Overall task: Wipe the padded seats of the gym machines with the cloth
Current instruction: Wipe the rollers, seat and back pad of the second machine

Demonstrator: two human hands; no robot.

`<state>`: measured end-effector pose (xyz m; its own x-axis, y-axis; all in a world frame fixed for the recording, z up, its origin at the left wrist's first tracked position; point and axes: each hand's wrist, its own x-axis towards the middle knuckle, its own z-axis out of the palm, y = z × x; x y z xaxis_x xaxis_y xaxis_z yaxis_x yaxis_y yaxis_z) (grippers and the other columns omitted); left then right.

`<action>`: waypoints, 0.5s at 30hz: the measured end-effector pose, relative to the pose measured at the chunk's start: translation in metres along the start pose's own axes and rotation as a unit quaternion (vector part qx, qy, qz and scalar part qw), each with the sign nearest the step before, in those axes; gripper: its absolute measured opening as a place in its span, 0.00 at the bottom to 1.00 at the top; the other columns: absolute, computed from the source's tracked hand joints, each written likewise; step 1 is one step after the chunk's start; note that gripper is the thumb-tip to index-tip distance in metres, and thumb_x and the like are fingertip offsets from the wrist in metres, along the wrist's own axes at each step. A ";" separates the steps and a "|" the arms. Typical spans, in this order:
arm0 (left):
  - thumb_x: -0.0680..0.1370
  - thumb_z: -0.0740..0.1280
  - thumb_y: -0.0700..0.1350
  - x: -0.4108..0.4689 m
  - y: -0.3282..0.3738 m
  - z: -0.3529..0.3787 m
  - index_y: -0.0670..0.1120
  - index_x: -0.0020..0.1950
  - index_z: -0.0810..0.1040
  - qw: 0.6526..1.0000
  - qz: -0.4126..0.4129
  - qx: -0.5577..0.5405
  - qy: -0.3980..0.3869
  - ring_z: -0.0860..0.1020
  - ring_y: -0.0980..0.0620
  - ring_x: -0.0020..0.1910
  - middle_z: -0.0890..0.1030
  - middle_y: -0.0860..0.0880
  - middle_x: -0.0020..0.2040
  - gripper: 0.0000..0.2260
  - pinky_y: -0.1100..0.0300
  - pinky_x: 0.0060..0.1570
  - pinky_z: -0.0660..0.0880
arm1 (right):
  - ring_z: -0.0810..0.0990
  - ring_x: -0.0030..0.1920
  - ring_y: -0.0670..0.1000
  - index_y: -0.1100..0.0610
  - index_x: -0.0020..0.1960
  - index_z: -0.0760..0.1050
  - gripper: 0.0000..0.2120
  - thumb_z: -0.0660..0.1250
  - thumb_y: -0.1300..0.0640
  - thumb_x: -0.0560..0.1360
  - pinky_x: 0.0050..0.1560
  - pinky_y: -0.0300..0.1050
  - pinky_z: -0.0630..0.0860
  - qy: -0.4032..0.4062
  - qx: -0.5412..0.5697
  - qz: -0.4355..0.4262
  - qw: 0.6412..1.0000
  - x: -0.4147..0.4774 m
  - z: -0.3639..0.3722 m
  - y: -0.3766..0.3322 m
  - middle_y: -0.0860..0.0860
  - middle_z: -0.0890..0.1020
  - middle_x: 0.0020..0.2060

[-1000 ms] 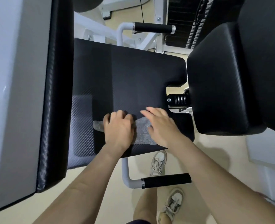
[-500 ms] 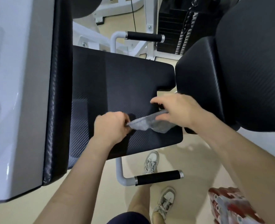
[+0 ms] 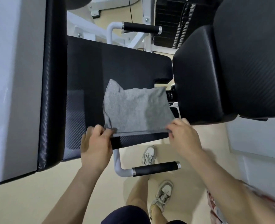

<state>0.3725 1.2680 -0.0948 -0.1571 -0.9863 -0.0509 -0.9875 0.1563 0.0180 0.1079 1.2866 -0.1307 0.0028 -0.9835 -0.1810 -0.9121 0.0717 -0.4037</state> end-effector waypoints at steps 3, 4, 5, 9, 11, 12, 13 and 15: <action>0.66 0.66 0.44 -0.030 -0.016 0.014 0.51 0.45 0.84 0.995 0.023 0.041 -0.090 0.72 0.44 0.37 0.73 0.50 0.34 0.11 0.56 0.32 0.69 | 0.70 0.49 0.50 0.50 0.50 0.81 0.10 0.63 0.61 0.75 0.39 0.43 0.71 -0.110 -0.015 0.028 0.993 -0.021 0.020 0.012 0.46 0.79 0.43; 0.65 0.64 0.46 -0.034 -0.018 0.013 0.51 0.40 0.84 0.992 0.028 0.045 -0.111 0.73 0.45 0.36 0.74 0.50 0.32 0.10 0.56 0.30 0.69 | 0.71 0.49 0.49 0.48 0.50 0.80 0.09 0.63 0.59 0.75 0.39 0.42 0.70 -0.145 -0.017 0.031 0.989 -0.023 0.021 0.014 0.45 0.79 0.41; 0.65 0.62 0.49 -0.034 -0.019 0.011 0.50 0.35 0.82 0.991 0.028 0.042 -0.125 0.73 0.45 0.35 0.74 0.50 0.31 0.10 0.57 0.30 0.69 | 0.71 0.49 0.49 0.47 0.49 0.80 0.09 0.64 0.58 0.75 0.39 0.42 0.69 -0.180 -0.017 0.031 0.983 -0.023 0.020 0.015 0.45 0.79 0.40; 0.70 0.61 0.54 -0.009 -0.010 0.004 0.49 0.34 0.80 0.994 -0.005 0.012 -0.107 0.74 0.45 0.39 0.74 0.50 0.35 0.13 0.57 0.34 0.72 | 0.75 0.44 0.50 0.48 0.46 0.79 0.09 0.64 0.60 0.74 0.40 0.45 0.72 -0.231 0.050 0.045 0.971 0.007 0.003 0.012 0.48 0.77 0.40; 0.73 0.62 0.54 0.018 -0.001 0.004 0.49 0.41 0.80 0.996 -0.040 -0.033 -0.075 0.75 0.43 0.41 0.74 0.47 0.39 0.12 0.55 0.36 0.73 | 0.76 0.43 0.52 0.50 0.47 0.80 0.09 0.63 0.62 0.74 0.43 0.47 0.74 -0.182 0.099 0.076 0.975 0.033 -0.008 0.009 0.50 0.77 0.42; 0.74 0.63 0.54 0.034 0.004 0.003 0.48 0.43 0.80 0.995 -0.061 -0.058 -0.055 0.75 0.42 0.43 0.74 0.45 0.41 0.11 0.53 0.37 0.74 | 0.77 0.44 0.53 0.51 0.48 0.80 0.10 0.63 0.62 0.74 0.45 0.46 0.74 -0.141 0.114 0.099 0.978 0.047 -0.011 0.008 0.50 0.77 0.43; 0.75 0.64 0.52 0.050 0.010 0.002 0.47 0.46 0.79 0.993 -0.079 -0.079 -0.031 0.74 0.42 0.45 0.73 0.44 0.43 0.10 0.52 0.38 0.74 | 0.77 0.46 0.54 0.53 0.50 0.80 0.10 0.63 0.63 0.74 0.46 0.45 0.73 -0.095 0.124 0.121 0.980 0.061 -0.013 0.007 0.50 0.76 0.44; 0.76 0.66 0.50 0.079 0.019 0.002 0.49 0.57 0.76 0.985 -0.111 -0.131 -0.003 0.73 0.42 0.50 0.72 0.44 0.50 0.11 0.52 0.44 0.74 | 0.77 0.52 0.56 0.53 0.59 0.77 0.15 0.62 0.61 0.74 0.50 0.43 0.70 -0.028 0.149 0.157 0.976 0.082 -0.014 0.008 0.54 0.75 0.49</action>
<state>0.3411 1.1935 -0.1010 0.0621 -0.9941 -0.0886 -0.9614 -0.0835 0.2623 0.0956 1.2043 -0.1365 -0.2280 -0.8952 -0.3830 -0.7112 0.4218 -0.5623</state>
